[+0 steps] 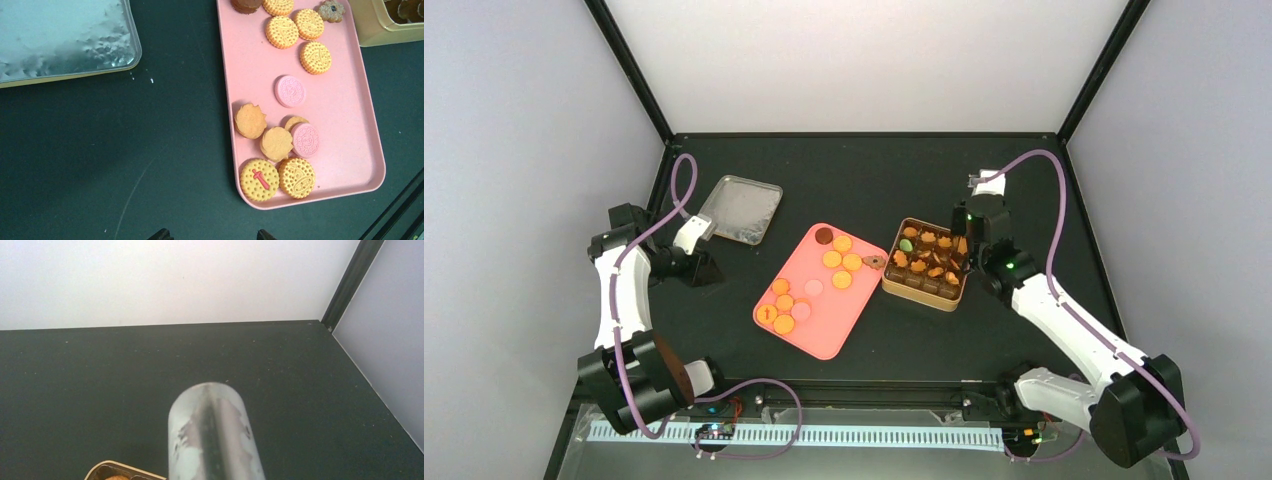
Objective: Pack the cookies
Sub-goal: Adjust the fake cookies in the empty pocket of the box.
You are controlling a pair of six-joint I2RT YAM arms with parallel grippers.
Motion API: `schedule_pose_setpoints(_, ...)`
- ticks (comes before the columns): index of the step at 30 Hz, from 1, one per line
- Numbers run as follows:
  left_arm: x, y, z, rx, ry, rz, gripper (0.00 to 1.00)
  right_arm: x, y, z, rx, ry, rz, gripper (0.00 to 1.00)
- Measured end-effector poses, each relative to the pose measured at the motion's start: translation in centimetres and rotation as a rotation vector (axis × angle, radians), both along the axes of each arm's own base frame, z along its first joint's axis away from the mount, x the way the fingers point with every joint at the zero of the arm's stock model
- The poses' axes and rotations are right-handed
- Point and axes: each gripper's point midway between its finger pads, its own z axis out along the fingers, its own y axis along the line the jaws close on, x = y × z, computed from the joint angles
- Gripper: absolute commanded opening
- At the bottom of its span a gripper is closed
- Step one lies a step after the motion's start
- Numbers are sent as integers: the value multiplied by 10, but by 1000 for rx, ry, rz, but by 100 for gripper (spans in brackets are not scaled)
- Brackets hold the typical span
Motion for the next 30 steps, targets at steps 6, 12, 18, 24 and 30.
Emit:
schedule_pose_setpoints(6,0,0,0,0,0,0,45,2,-6,1,6,-5,-17,26)
schedule_pose_setpoints(12,0,0,0,0,0,0,45,5,-13,5,13,-13,-35,24)
schedule_pose_setpoints(18,0,0,0,1,0,-1,45,3,-19,11,21,-27,-50,21)
schedule_pose_setpoints(24,0,0,0,0,0,-1,45,-1,-24,17,26,-41,-59,21)
schedule_pose_setpoints(30,0,0,0,0,0,-1,45,-3,-25,16,27,-34,-64,27)
